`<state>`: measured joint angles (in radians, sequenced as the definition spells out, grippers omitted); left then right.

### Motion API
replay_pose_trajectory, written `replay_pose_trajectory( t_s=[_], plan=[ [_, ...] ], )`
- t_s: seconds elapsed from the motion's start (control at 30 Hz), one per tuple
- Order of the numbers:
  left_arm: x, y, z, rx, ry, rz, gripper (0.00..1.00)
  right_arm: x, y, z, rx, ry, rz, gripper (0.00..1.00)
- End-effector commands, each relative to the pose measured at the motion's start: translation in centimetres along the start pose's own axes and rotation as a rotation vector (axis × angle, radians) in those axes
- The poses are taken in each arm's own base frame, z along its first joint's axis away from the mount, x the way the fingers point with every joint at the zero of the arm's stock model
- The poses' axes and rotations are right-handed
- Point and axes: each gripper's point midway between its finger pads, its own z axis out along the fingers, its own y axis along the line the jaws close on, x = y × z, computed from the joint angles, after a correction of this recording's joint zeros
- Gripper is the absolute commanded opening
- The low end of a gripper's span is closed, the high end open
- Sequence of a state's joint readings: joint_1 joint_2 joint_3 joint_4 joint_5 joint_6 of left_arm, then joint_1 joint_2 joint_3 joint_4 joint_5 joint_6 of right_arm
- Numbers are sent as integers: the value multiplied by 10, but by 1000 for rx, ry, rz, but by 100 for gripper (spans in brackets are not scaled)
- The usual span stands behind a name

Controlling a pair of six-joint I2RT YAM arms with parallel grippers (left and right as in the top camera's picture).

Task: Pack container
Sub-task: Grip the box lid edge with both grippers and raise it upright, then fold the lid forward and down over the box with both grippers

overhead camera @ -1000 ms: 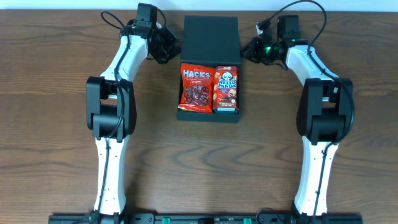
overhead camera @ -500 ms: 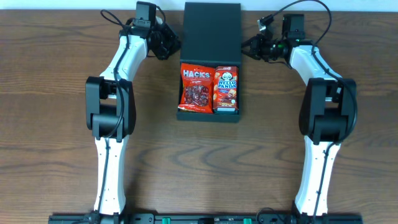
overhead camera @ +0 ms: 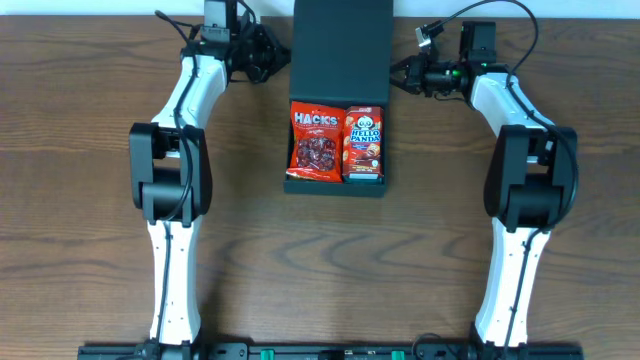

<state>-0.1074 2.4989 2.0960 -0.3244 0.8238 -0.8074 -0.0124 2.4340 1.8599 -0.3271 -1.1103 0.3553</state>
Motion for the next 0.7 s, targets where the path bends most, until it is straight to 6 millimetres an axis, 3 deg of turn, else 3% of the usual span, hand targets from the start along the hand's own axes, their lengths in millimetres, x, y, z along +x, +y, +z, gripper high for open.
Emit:
replay_pose_trajectory(
  t_s=[0.0, 0.67],
  plan=[
    [11, -11, 4, 70, 69, 59, 6, 6, 19, 1, -108, 40, -27, 1],
    [47, -42, -9, 296, 255, 282, 6, 16, 60, -9, -352, 110, -87, 2]
  ],
)
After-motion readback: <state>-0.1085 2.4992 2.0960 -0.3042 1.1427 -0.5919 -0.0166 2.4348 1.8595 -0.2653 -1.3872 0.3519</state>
